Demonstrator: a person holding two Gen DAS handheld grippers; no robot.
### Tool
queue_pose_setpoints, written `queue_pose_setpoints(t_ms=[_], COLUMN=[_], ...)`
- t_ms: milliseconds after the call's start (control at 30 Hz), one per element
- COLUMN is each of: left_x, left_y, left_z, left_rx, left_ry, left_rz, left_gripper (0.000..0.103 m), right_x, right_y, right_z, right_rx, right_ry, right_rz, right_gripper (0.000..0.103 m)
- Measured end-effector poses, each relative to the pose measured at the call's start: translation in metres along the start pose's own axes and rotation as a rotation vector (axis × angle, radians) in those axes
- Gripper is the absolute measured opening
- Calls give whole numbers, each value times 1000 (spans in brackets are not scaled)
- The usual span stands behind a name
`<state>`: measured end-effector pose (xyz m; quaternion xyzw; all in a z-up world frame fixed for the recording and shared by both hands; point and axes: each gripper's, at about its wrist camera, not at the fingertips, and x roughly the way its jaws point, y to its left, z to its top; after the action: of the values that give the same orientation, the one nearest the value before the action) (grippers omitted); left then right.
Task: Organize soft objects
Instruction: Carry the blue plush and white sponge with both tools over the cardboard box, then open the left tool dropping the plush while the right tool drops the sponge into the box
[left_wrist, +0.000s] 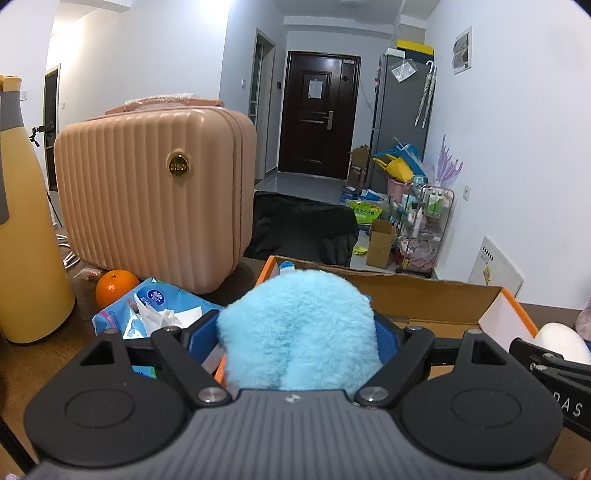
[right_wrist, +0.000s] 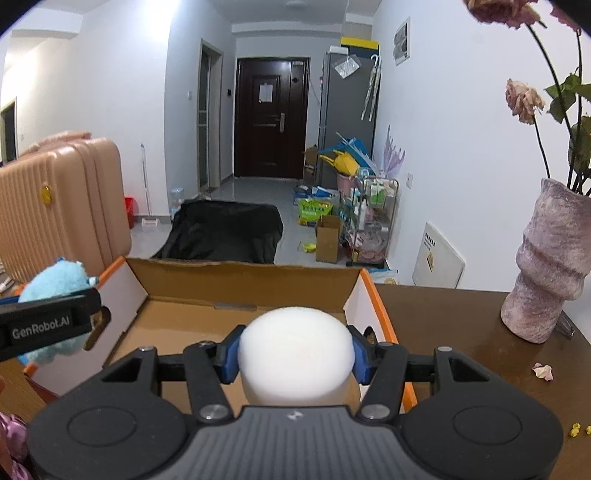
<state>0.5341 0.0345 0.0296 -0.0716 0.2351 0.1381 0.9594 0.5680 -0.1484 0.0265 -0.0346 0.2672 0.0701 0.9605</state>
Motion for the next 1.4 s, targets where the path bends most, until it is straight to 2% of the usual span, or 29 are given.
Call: queue_pose_setpoints(t_ms=[167, 533, 800, 900, 1167, 1400], left_x=[10, 22, 29, 30, 33, 32], left_y=[-2, -10, -15, -15, -22, -21], left_z=[-5, -19, -30, -31, -41, -42], left_rx=[16, 64, 101, 108, 157, 147], left_ry=[13, 0, 5, -1, -5, -7], left_rz=[19, 31, 30, 27, 39, 33], left_gripper=[84, 84, 84, 84, 84, 87], right_x=[11, 28, 34, 37, 41, 46], right_y=[2, 4, 5, 11, 12, 9], right_z=[-5, -22, -29, -32, -35, -35], right_rx=[4, 5, 1, -24, -25, -7], right_ry=[23, -33, -48, -39, -23, -6], right_rz=[0, 24, 8, -14, -3, -19], right_gripper=[55, 55, 56, 56, 56, 57])
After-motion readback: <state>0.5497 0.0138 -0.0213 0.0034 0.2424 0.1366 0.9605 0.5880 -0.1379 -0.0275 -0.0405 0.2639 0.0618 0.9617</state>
